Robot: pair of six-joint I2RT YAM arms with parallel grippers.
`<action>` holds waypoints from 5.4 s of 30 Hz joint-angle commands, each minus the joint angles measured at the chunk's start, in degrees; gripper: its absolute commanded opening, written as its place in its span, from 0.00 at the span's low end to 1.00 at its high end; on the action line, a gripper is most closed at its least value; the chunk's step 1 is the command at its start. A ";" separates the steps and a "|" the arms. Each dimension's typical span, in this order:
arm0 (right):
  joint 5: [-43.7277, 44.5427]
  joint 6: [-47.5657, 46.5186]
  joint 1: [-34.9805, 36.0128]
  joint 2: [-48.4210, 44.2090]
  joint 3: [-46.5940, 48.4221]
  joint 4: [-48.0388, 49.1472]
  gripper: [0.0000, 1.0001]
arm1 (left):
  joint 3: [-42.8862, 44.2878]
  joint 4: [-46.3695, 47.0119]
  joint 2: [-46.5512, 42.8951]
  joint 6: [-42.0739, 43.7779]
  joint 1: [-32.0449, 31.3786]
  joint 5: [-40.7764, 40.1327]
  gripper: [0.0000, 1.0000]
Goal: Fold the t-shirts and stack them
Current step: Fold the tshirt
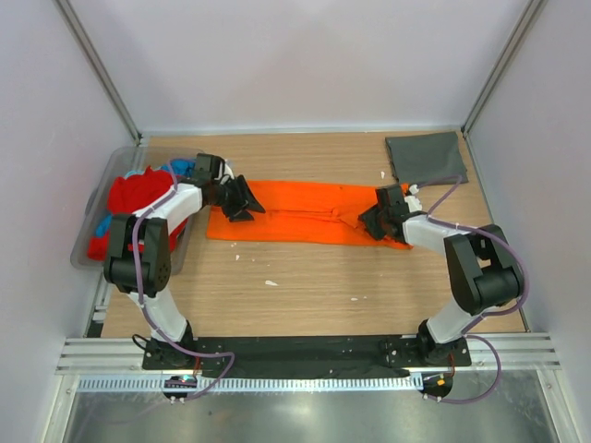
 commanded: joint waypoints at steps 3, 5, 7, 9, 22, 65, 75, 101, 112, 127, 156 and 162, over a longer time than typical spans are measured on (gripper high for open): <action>-0.48 1.35 0.34 3.11 1.32 3.70 0.43 | 0.90 -0.88 -1.03 0.71 -0.02 0.96 0.48; -1.00 1.35 0.51 3.81 2.03 5.55 0.41 | 0.99 -0.80 -0.86 0.71 -0.02 0.96 0.48; -0.83 1.35 0.60 3.82 2.55 5.55 0.39 | 1.08 -0.80 -0.68 0.62 -0.02 0.87 0.48; -0.22 1.18 0.69 3.55 2.73 5.20 0.38 | 1.08 -0.97 -0.42 0.53 -0.02 0.61 0.48; 6.20 -4.27 0.86 1.80 5.29 -9.12 0.42 | 4.42 -10.72 2.75 2.37 -0.02 -12.48 0.50; 19.74 -14.02 -8.72 -13.58 -3.78 -21.60 0.42 | -0.15 -19.34 -1.55 -3.51 -6.96 -34.91 0.50; 14.11 -12.01 -4.95 -23.16 1.24 -20.93 0.48 | 7.14 -18.56 -9.28 1.58 -6.88 -27.46 0.51; 9.81 7.51 7.46 1.44 8.53 -3.24 0.54 | -1.12 -11.96 -16.76 7.39 -6.79 -18.47 0.53; 9.54 9.44 7.81 3.11 8.01 -2.89 0.53 | -1.56 -11.69 -17.12 7.47 -6.79 -17.85 0.52; 10.07 11.90 9.04 4.70 9.15 -3.15 0.50 | -1.56 -12.04 -17.47 7.56 -6.79 -19.43 0.52; 10.68 -9.97 9.65 19.27 34.36 -14.39 0.30 | -1.74 -12.22 -17.20 7.56 -6.79 -20.48 0.52; 14.09 -16.22 9.65 21.22 41.84 -20.10 0.31 | -1.74 -12.22 -16.94 7.47 -6.79 -20.49 0.52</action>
